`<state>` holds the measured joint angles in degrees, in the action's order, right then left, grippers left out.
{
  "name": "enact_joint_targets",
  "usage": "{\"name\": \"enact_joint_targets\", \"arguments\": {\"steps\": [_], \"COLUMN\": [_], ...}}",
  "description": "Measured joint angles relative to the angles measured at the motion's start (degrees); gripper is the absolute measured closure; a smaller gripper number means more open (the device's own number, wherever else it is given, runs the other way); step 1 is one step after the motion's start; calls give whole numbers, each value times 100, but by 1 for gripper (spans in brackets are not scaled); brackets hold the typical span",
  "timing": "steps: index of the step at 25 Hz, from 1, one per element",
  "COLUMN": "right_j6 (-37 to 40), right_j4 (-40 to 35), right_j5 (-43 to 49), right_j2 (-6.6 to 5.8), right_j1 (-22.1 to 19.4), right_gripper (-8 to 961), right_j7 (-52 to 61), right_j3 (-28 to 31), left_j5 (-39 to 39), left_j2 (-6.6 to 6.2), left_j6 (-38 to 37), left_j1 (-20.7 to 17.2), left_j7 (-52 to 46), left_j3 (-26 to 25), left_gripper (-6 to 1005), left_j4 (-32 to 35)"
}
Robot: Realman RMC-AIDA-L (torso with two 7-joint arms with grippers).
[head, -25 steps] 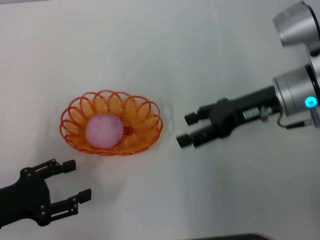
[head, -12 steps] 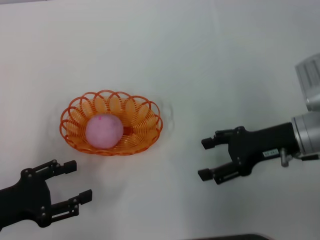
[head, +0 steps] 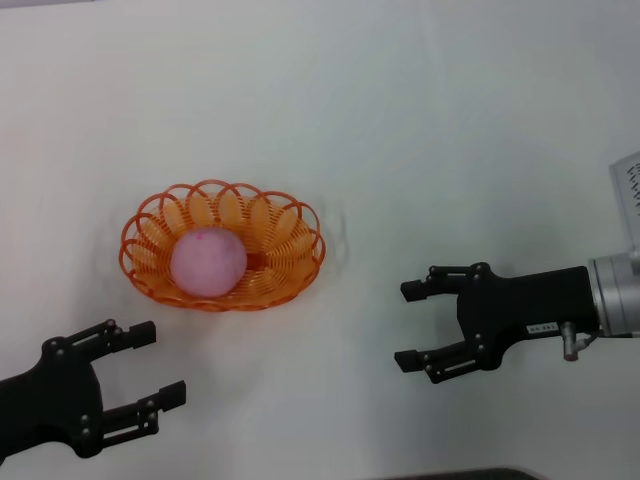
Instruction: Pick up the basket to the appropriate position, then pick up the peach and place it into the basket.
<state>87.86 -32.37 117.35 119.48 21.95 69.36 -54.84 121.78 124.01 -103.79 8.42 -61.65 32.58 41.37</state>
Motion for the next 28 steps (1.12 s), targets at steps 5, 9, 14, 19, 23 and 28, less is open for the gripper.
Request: {"name": "enact_joint_targets", "arguments": {"steps": [5,9,14,19,23,28], "right_j6": [22,138,178,179,179,179], "right_j4": [-14,-71,-83,-85,-63,-52], "right_j5": [-16,-27,-28,-29,-29,-28], "right_j2": [6,3,-1,-4,-4,-4], "right_j1": [2,0,4,19,51,70], "right_gripper": [-3,-3,-3,-3,-3,-3], "right_j7": [-32,-38,-88,-98,-99,-104], "right_j3": [20,117,245,392,409,397], "left_j5": [46,132,136,136,136,122], "left_j2": [9,9,9,16,20,29], "left_j6": [20,38,61,160,199,217], "left_j1": [-12,15,19,28,28,33], "left_j7": [-15,-21,-14,-5,-4,2], "left_j3": [27,16,30,26,36,27], "left_gripper": [220,220,220,220,220,220], "left_j4": [-16,-82,-118,-135,-143,-156]}}
